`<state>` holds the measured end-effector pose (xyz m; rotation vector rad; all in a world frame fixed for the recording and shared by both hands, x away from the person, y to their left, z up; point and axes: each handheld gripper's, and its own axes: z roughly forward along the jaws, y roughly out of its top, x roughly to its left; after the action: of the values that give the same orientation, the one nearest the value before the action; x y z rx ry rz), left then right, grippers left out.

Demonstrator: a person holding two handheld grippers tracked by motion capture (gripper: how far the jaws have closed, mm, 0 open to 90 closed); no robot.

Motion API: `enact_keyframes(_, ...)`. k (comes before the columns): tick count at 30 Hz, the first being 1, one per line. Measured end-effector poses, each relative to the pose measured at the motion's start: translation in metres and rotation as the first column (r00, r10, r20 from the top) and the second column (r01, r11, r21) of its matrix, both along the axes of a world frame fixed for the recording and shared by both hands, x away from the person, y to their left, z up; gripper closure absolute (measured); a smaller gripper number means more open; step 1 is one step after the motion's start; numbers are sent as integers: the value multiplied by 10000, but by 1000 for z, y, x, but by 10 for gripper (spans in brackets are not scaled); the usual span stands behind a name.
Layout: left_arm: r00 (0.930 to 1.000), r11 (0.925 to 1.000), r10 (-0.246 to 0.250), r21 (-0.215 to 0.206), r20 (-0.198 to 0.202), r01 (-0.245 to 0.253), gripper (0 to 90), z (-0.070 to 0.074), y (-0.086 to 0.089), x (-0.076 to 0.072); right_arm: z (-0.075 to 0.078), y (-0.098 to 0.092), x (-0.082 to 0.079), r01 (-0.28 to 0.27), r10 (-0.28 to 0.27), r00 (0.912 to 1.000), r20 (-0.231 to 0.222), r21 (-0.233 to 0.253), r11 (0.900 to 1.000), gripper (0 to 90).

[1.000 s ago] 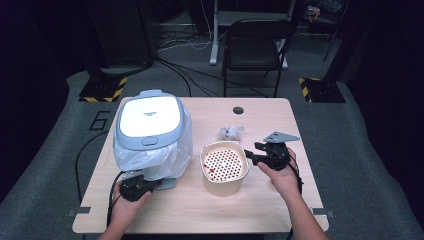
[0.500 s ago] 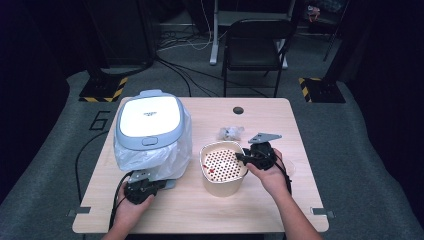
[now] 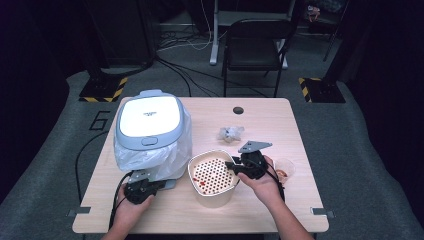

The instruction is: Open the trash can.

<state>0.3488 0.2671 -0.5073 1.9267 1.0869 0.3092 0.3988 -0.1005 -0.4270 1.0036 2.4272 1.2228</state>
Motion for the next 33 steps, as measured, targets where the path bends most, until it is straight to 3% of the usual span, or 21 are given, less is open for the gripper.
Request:
enact_keyframes(6, 10000, 9999, 55, 124, 38, -55, 842, 0, -2, -1, 0, 10, -12, -373, 373, 9993, -42, -33, 9993, 695)
enact_keyframes(11, 9997, 9987, 3, 518, 243, -16, 839, 2, -6, -3, 0, 14, -17, -558, 559, 9984, -95, 37, 9984, 698)
enact_keyframes(14, 9998, 9992, -97, 396, 192, 89, 840, 2, -3, -2, 0, 16, -19, -693, 692, 9975, -105, -12, 9976, 695)
enact_keyframes(17, 9998, 9992, 8, 397, 198, -16, 841, 2, -4, -3, 1, 17, -20, -810, 811, 9965, -223, 55, 9967, 602)
enact_keyframes(25, 9999, 9996, -97, 263, 33, 97, 900, -1, -3, -1, 20, 8, -17, -238, 215, 9990, 379, 625, 9978, 525)
enact_keyframes(29, 10000, 9995, -83, 298, 47, 81, 900, -2, -4, -2, 29, 1, -5, 219, -262, 9982, 531, 794, 9966, 494)
enact_keyframes(33, 9997, 9992, 68, 384, 253, -78, 900, -4, -7, -3, 30, -3, 16, 1019, -1071, 9921, 657, 782, 9917, 450)
